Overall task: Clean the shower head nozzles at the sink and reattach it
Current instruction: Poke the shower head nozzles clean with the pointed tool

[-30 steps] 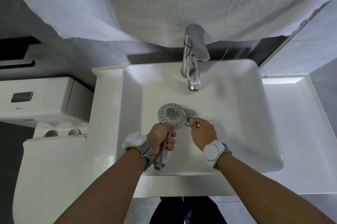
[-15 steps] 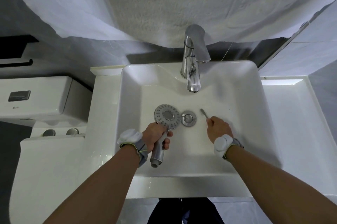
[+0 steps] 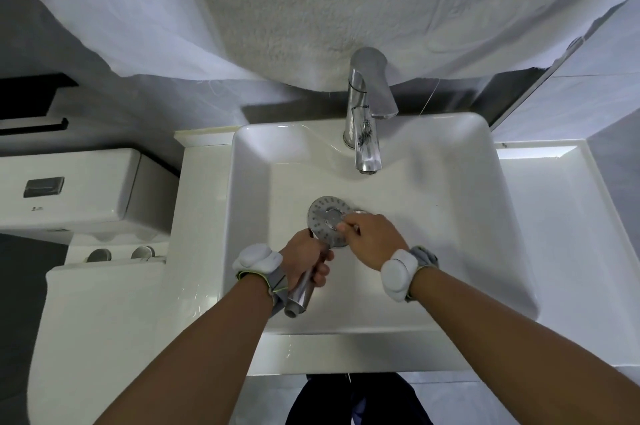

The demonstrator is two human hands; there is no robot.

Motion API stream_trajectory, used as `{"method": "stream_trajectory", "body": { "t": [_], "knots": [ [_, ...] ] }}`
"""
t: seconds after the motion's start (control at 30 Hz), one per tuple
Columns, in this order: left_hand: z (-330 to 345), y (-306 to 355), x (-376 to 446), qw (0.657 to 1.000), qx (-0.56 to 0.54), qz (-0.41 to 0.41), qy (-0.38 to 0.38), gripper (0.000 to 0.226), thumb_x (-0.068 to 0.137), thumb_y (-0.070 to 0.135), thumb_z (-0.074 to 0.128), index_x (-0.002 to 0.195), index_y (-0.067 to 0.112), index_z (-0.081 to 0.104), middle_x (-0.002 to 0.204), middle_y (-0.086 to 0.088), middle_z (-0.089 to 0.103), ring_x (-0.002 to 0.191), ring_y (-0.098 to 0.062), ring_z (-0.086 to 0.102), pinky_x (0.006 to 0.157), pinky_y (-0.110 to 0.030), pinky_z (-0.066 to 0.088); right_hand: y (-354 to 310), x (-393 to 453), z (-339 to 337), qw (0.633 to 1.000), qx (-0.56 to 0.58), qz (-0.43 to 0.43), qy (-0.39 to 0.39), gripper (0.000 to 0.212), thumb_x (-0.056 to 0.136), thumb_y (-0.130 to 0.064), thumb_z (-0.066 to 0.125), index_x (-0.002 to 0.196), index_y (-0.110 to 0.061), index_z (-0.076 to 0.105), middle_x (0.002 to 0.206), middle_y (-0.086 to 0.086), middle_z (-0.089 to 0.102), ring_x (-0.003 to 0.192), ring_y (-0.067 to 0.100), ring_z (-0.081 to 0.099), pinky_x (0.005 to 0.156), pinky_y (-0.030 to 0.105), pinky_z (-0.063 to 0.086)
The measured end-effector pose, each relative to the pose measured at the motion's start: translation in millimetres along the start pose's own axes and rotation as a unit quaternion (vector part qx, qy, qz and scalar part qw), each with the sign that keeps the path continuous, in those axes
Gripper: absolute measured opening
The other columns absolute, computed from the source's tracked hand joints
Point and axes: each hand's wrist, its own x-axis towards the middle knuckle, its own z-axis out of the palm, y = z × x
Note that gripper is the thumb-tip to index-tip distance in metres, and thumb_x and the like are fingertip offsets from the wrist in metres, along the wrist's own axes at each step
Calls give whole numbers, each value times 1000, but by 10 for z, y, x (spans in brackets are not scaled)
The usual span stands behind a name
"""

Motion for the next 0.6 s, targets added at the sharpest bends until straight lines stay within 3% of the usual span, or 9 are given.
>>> {"method": "stream_trajectory", "body": {
  "t": [0.1, 0.23, 0.3, 0.43, 0.6],
  "knots": [
    [6, 4, -20, 1000, 6, 9, -4, 22, 96, 5, 30, 99, 9, 52, 71, -6, 44, 42, -12, 31, 41, -16, 27, 41, -123, -23, 999, -31, -9, -28, 33, 100, -34, 45, 67, -29, 46, 74, 0, 56, 72, 25, 53, 69, 34, 47],
    [167, 0, -63, 999, -12, 0, -34, 19, 102, 9, 30, 103, 9, 49, 71, -6, 43, 46, -13, 28, 40, -16, 26, -64, 28, -108, 1000, -15, 10, 14, 28, 99, -34, 45, 85, -18, 64, 88, 9, 65, 82, 29, 59, 77, 39, 51],
    [162, 50, -68, 999, -33, 0, -37, 18, 102, 10, 30, 98, 10, 47, 71, -6, 43, 48, -13, 28, 39, -15, 26, -27, 1, -132, 1000, -5, 3, 24, 29, 99, -33, 45, 76, -23, 59, 83, 8, 62, 80, 30, 59, 74, 38, 50],
    [43, 49, -67, 997, -67, -1, -23, 18, 103, 10, 29, 94, 12, 46, 71, -5, 42, 49, -12, 28, 40, -14, 26, 133, -237, -62, 999, -37, -5, -20, 28, 99, -37, 45, 76, -24, 53, 73, 2, 58, 70, 28, 57, 67, 35, 49],
    [126, 38, -78, 996, -78, 4, -50, 23, 104, 15, 30, 91, 12, 50, 68, -2, 41, 44, -10, 28, 39, -15, 25, -7, -76, -64, 998, -54, -35, -1, 28, 100, -33, 44, 79, -20, 57, 77, 4, 56, 72, 25, 52, 68, 35, 48]
  ]
}}
